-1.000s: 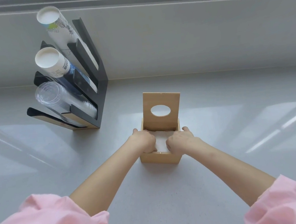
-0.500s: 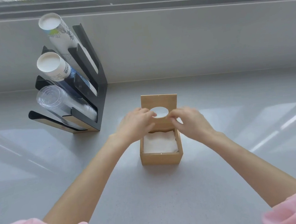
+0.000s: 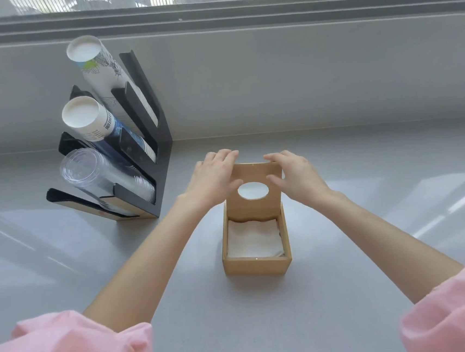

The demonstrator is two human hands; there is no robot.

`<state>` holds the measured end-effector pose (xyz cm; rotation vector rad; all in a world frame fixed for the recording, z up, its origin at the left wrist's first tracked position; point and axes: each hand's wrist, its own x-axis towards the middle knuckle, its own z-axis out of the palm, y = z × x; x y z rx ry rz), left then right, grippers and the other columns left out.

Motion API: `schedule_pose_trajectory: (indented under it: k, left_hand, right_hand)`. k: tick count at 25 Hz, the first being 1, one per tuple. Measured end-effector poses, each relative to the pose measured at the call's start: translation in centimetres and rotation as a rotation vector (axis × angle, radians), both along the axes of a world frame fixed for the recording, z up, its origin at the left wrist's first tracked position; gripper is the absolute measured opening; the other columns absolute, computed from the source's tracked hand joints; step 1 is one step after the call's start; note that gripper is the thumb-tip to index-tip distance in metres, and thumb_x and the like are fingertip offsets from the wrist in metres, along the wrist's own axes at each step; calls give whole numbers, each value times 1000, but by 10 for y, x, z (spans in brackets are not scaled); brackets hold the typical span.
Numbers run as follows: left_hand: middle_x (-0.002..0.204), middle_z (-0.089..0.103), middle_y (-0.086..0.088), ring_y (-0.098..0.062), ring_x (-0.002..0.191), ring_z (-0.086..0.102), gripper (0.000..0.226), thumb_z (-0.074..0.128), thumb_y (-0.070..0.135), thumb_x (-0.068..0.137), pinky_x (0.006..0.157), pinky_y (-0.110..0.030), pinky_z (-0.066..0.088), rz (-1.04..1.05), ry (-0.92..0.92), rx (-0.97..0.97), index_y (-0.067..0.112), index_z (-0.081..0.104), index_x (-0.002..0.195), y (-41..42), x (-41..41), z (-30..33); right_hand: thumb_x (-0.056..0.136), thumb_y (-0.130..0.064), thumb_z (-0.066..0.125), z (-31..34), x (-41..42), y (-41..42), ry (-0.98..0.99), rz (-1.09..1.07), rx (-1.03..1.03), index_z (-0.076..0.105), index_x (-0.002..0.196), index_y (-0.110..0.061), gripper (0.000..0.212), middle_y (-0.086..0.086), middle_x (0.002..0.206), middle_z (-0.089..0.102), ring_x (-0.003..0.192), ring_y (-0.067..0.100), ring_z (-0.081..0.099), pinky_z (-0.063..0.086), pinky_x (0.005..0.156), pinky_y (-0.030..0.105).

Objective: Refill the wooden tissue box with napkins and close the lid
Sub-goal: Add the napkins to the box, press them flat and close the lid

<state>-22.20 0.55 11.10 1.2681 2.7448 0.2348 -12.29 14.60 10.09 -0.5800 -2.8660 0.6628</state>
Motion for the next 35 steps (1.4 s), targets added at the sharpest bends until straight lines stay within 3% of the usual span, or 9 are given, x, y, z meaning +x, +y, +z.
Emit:
schedule_pose_trajectory:
  k: [6,14,20,26,30,32,35]
  left_hand:
    - [121,61,-7,-26,113,52,30,48,17,93,88,-33,40,61,-105,137,12,54,121,4,-12,-8]
    - [106,64,-10,-28,101,56,21,51,14,90,81,-36,44,91,-73,282,8,60,108,-5,1,-12]
    - [97,71,-2,-24,92,63,13,57,16,89,77,-35,50,80,-87,514,9,64,97,-33,28,-35]
    - [98,75,1,-20,86,70,23,57,24,84,73,-34,55,-6,-73,626,15,72,99,-61,52,-59]
    - [105,74,3,-11,94,67,37,47,36,83,79,-31,53,-78,-74,619,17,73,102,-73,59,-76]
    - [108,73,1,-6,99,60,37,47,35,83,83,-28,48,-105,-52,609,16,73,102,-78,62,-88]
    - [110,72,-1,-6,105,58,34,49,31,83,86,-23,46,-125,-34,596,16,73,102,-82,67,-104]
  right_hand:
    - [88,-9,53,-2,-9,5,5,-27,-104,59,119,-12,32,8,114,61,105,27,55,47,89,39]
    - [84,-10,58,1,0,1,72,-32,-88,66,108,-12,26,9,102,67,97,28,59,49,85,39]
    - [85,-13,60,-9,33,-15,202,69,-6,63,91,-12,7,1,93,67,89,27,63,52,73,43]
    - [92,-19,52,-42,61,-21,205,136,31,67,106,-17,20,-3,104,69,88,25,65,53,71,39]
    - [87,-34,34,-61,79,-23,220,214,88,65,114,-17,44,-3,117,68,103,18,62,50,78,29]
    - [87,-31,33,-73,85,-24,215,240,119,64,116,-15,45,0,123,65,110,11,52,42,86,20]
    - [89,-30,39,-89,91,-26,230,256,160,63,117,-11,42,6,126,64,116,10,46,30,100,24]
